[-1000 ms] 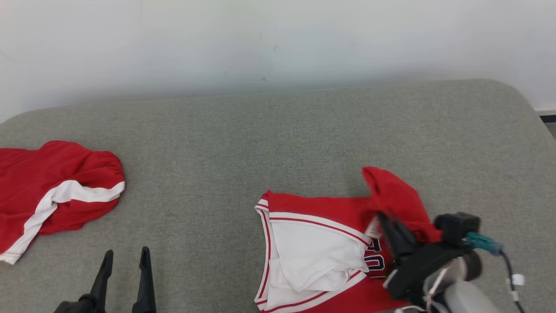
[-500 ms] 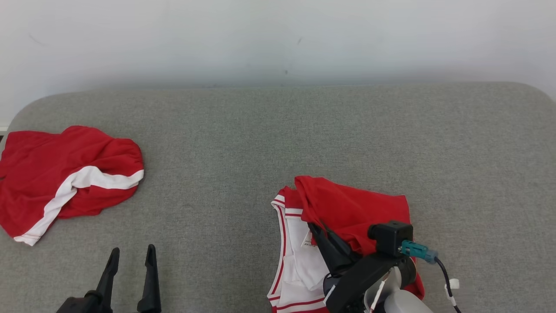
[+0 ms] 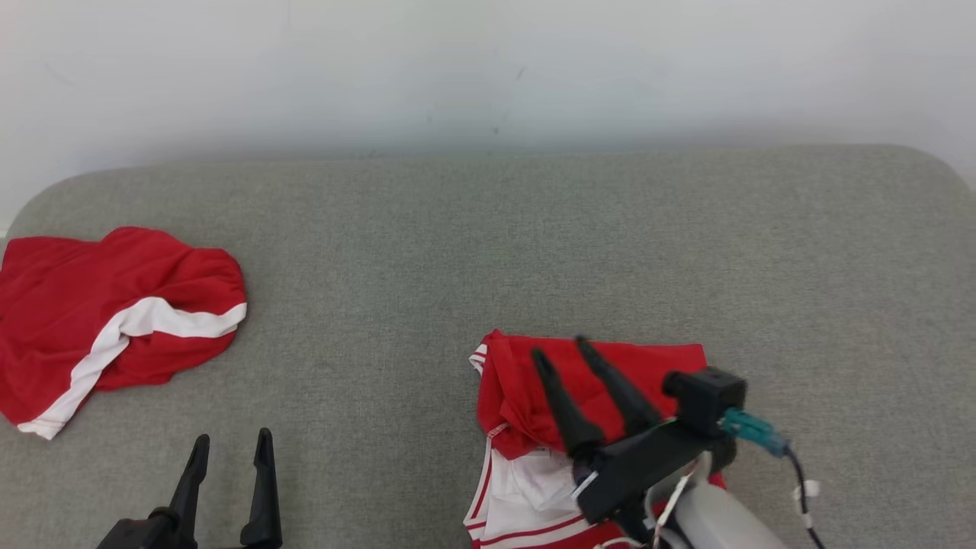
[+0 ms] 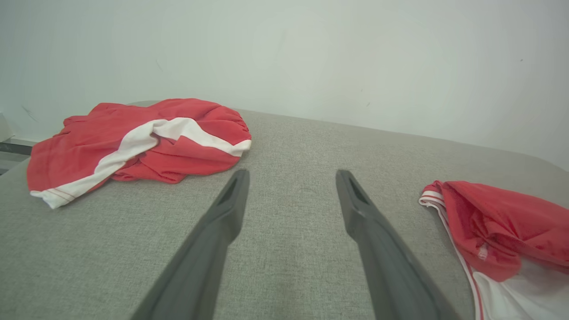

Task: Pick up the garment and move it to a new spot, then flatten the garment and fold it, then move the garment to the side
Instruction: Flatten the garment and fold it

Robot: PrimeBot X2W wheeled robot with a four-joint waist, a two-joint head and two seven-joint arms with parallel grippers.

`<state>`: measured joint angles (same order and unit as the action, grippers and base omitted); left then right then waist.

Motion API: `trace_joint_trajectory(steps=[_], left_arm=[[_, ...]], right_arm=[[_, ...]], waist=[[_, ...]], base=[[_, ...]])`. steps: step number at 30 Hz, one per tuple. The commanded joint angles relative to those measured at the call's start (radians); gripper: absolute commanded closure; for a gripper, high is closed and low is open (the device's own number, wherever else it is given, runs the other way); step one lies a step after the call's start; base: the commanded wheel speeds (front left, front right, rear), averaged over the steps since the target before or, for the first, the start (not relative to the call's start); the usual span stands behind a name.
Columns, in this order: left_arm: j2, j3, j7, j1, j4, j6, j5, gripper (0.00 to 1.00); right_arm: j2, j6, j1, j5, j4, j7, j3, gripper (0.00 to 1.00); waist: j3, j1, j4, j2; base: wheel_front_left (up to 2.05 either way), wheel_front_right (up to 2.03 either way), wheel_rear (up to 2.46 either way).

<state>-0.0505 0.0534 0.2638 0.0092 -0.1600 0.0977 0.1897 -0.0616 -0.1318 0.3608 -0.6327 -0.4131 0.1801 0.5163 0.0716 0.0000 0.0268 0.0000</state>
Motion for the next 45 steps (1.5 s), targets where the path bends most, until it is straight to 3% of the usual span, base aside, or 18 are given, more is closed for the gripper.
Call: trace_joint_trajectory(steps=[1, 16, 24, 33, 38, 45], left_arm=[[0.0, 0.001, 0.0, 0.011, 0.003, 0.0, 0.01, 0.0], [0.0, 0.014, 0.0, 0.04, 0.021, -0.003, 0.004, 0.0], [0.0, 0.019, 0.0, 0.051, 0.03, -0.008, 0.007, 0.0], [0.0, 0.004, 0.0, 0.045, 0.035, -0.009, 0.006, 0.0], [0.0, -0.048, 0.0, 0.044, 0.04, -0.002, 0.005, 0.0], [0.0, -0.284, 0.0, 0.027, -0.004, 0.024, 0.025, 0.0]], right_arm=[[-0.025, 0.002, -0.002, 0.01, 0.022, 0.02, -0.021, 0.0], [-0.157, 0.002, -0.258, 0.142, 0.249, 0.072, -0.307, 0.0], [-0.127, 0.002, -0.387, 0.202, 0.304, 0.075, -0.365, 0.0], [-0.1, 0.003, -0.403, 0.244, 0.333, 0.076, -0.344, 0.0], [-0.093, 0.003, -0.409, 0.257, 0.33, 0.078, -0.348, 0.0], [-0.092, 0.003, -0.39, 0.266, 0.332, 0.077, -0.363, 0.0]], waist=[[-0.014, 0.0, -0.015, 0.0], [-0.057, 0.0, -0.055, 0.0], [-0.064, 0.0, -0.061, 0.0], [-0.069, 0.0, -0.066, 0.0], [-0.072, 0.0, -0.06, 0.0], [-0.063, 0.0, -0.074, 0.0]], base=[[0.0, 0.0, 0.0], [0.0, 0.0, 0.0], [0.0, 0.0, 0.0], [0.0, 0.0, 0.0], [0.0, 0.0, 0.0], [0.0, 0.0, 0.0]])
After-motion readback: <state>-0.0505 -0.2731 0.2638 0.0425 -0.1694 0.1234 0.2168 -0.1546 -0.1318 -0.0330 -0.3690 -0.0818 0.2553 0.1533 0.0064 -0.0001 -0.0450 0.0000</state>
